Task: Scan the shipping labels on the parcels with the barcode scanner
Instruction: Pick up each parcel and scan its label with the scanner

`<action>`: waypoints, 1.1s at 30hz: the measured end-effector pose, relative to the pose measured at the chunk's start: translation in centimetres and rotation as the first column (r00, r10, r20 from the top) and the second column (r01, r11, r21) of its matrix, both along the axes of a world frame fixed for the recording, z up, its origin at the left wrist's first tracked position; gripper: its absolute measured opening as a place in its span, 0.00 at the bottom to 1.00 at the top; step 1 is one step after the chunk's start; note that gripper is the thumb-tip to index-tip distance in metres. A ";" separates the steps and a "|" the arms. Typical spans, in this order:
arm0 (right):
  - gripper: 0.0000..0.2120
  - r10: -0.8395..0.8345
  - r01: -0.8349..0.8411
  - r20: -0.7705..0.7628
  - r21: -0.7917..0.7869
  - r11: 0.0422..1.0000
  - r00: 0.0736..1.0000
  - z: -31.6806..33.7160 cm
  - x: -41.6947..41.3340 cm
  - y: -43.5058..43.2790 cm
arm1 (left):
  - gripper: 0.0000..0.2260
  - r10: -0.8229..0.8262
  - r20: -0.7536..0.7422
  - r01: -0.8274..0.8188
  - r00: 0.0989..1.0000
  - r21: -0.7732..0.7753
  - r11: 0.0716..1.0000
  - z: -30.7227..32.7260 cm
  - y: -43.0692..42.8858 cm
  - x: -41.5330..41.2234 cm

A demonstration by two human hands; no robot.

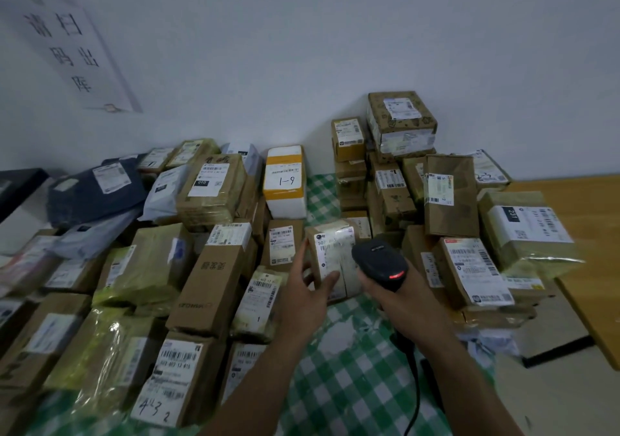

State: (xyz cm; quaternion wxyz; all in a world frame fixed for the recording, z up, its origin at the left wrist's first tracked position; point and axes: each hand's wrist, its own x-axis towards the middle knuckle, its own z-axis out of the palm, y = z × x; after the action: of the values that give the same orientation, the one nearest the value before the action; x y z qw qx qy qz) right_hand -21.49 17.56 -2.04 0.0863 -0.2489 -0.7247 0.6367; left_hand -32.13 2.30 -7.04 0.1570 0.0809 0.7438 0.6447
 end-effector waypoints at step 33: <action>0.10 0.235 -0.230 0.067 -0.064 0.971 0.970 2.9 -2.3 0.1 | 0.37 0.165 -0.051 -0.168 0.985 -0.057 0.984 -1.9 2.1 -5.4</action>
State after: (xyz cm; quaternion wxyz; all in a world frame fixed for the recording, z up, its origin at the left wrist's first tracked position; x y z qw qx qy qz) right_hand -23.81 17.66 0.86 -0.0227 -0.1879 -0.7335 0.6528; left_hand -37.54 4.39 -8.95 0.0877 0.0286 0.7707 0.6305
